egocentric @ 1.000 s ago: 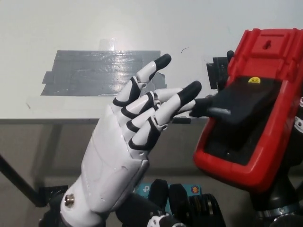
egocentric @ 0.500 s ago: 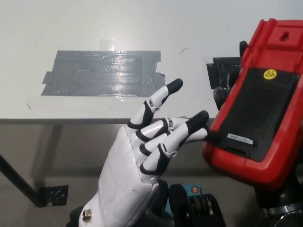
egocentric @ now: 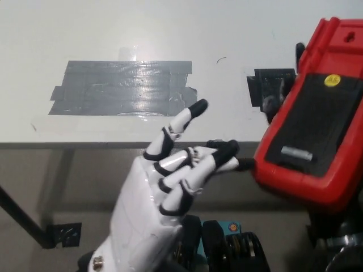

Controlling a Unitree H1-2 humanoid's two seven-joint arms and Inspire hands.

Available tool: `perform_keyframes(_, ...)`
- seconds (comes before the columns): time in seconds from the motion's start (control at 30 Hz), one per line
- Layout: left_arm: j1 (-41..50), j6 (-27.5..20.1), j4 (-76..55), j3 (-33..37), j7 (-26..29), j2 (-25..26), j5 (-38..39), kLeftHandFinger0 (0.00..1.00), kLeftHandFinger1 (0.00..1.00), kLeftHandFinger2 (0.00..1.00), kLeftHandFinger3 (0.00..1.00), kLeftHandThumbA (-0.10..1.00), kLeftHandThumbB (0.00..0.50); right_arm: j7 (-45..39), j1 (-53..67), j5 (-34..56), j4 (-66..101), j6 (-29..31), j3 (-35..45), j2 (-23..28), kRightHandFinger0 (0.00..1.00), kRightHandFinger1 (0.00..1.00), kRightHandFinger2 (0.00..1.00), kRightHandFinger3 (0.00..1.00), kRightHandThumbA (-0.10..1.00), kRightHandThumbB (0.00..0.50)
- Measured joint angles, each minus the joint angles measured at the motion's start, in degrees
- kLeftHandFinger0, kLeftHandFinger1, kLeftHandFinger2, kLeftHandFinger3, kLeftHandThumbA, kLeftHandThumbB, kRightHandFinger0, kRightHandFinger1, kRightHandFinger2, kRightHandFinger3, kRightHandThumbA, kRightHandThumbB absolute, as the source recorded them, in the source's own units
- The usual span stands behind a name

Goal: The robot first picks the multimeter with right hand and then unfolds the black stand on the back of it using left hand

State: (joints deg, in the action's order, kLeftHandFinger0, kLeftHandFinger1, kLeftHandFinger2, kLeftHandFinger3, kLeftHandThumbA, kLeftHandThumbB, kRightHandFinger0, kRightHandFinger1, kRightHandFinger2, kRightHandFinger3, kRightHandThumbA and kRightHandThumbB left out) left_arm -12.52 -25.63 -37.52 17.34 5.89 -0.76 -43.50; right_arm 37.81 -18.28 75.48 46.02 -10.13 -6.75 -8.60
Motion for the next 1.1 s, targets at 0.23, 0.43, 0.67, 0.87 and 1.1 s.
perform_keyframes(0.23,5.7,0.0,-0.9,-4.6,0.0,2.3,2.5,1.00,0.64,0.63,1.00,1.00,0.418,0.1,-4.4,-0.1,-7.5,1.0,6.8,2.5,0.00,0.44,0.68,1.00,-0.10,0.028)
perform_keyframes(0.43,12.4,0.0,1.0,-6.0,0.5,7.0,3.3,1.00,0.84,0.79,1.00,1.00,0.396,-0.3,-8.1,-6.5,-18.1,1.2,10.1,7.5,0.00,0.32,0.67,1.00,-0.10,0.063)
perform_keyframes(0.67,16.9,0.1,3.4,-6.3,0.5,9.0,3.5,1.00,0.75,0.82,1.00,1.00,0.334,-0.4,-10.8,-14.6,-32.4,1.3,9.2,13.1,0.00,0.11,0.50,0.42,-0.10,0.133)
perform_keyframes(0.87,18.0,0.1,7.1,-6.4,0.6,10.1,3.4,1.00,0.82,0.85,1.00,1.00,0.250,0.0,-13.3,-21.5,-43.9,1.4,6.5,17.8,0.01,0.13,0.38,0.35,-0.10,0.177)
perform_keyframes(1.1,18.3,0.1,12.5,-6.6,0.7,10.8,3.0,1.00,0.82,0.84,1.00,1.00,0.236,0.9,-16.3,-29.0,-55.9,1.3,1.1,21.1,0.00,0.00,0.00,0.09,-0.10,0.179)
